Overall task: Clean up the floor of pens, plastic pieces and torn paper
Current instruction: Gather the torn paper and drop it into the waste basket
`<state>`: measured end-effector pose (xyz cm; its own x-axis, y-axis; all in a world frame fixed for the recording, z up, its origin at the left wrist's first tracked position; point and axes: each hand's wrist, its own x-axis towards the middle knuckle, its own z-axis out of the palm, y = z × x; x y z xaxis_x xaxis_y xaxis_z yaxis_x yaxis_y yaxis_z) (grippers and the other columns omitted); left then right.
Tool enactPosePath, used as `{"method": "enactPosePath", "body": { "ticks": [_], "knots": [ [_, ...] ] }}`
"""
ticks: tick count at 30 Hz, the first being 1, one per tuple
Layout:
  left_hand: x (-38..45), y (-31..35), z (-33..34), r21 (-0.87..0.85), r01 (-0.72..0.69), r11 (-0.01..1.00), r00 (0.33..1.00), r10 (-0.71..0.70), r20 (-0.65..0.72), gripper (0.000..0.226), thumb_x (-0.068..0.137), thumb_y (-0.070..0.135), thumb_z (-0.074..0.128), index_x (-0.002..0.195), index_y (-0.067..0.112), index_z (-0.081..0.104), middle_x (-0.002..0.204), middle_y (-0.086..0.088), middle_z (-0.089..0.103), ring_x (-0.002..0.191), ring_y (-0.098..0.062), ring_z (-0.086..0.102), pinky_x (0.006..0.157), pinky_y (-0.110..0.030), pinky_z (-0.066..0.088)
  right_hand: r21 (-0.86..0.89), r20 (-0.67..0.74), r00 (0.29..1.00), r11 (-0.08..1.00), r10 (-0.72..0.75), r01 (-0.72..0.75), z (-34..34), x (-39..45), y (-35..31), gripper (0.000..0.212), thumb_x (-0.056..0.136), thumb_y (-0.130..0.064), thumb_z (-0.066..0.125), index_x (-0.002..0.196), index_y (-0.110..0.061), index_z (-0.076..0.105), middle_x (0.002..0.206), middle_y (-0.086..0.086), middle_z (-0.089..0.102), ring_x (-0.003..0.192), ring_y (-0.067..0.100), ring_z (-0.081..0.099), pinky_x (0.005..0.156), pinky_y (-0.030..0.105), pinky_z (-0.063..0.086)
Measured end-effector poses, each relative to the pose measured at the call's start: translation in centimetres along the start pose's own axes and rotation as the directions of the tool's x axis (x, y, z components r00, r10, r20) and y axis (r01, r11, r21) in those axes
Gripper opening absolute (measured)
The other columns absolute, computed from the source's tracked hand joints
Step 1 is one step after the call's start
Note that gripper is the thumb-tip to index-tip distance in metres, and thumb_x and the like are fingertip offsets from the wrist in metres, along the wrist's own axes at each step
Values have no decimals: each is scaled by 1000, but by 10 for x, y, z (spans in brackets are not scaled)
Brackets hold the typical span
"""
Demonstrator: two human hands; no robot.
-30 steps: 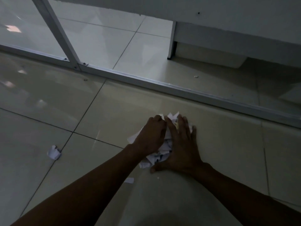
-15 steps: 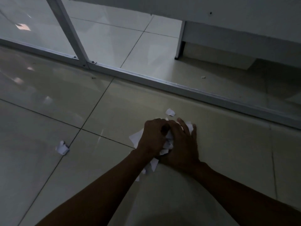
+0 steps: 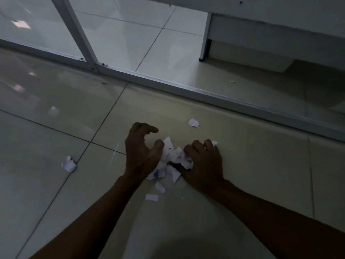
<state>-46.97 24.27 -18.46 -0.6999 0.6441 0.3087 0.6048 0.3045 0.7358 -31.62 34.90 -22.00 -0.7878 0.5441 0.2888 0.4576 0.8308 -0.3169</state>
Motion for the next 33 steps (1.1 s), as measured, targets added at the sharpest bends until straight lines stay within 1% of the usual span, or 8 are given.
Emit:
{"method": "enactPosePath", "body": {
  "ticks": [5,9,12,17,20,24,30,33],
  "knots": [
    [-15,-4,-21,60,-54,997,998,51,48,32,81,35,58,97,9,63,98,0,55,90,-13,54,71,-19,40,104,-105,989,988,-108,118,-1,-7,7,27,74,-35,72,61,-18,55,62,2,58,55,22,51,48,28,37],
    [-32,-6,-28,121,-146,982,975,122,185,55,80,51,60,116,9,59,117,-5,53,109,-19,51,84,-22,40,265,-135,986,955,-99,132,-12,-6,15,32,73,-25,71,52,-11,53,54,5,55,48,22,48,47,29,42],
    [-44,0,-23,176,-302,937,915,234,328,87,71,68,63,137,14,46,141,-5,41,130,-20,38,103,-31,35,466,-101,995,884,17,32,-34,-7,8,37,74,-31,69,50,-6,54,50,4,52,46,17,42,48,24,37],
    [-54,-4,3,282,-384,879,818,182,545,113,60,93,42,152,34,15,162,-5,1,148,-28,-4,117,-53,3,651,-49,953,733,298,-196,-56,-13,6,31,68,2,66,46,-6,45,44,4,42,41,14,38,44,22,33],
    [-60,-10,15,381,-405,831,785,103,611,96,71,88,39,150,35,23,161,-4,6,148,-27,-4,118,-55,3,759,94,839,506,536,-409,-67,-16,6,22,71,5,65,57,13,49,48,22,47,43,17,44,42,22,35],
    [-66,-10,19,270,-423,865,836,257,484,41,92,49,50,112,14,59,126,-11,53,126,-31,39,105,-44,37,851,207,676,211,707,-481,-76,-16,14,8,70,9,66,75,15,62,62,17,56,45,20,48,42,20,40],
    [-67,-12,20,313,-459,832,844,297,447,15,80,27,55,77,13,51,89,-5,52,94,-23,41,72,-36,42,912,331,635,-63,698,-406,-83,-24,13,14,55,-2,57,69,0,60,50,2,57,42,15,53,48,22,45],
    [-69,-12,20,292,-457,840,862,338,378,12,76,17,54,68,10,48,77,-8,49,82,-23,40,68,-33,34,871,478,606,-253,636,-421,-85,-28,11,19,57,-5,59,75,-3,62,75,15,61,61,28,56,45,22,46]
  ]
}}
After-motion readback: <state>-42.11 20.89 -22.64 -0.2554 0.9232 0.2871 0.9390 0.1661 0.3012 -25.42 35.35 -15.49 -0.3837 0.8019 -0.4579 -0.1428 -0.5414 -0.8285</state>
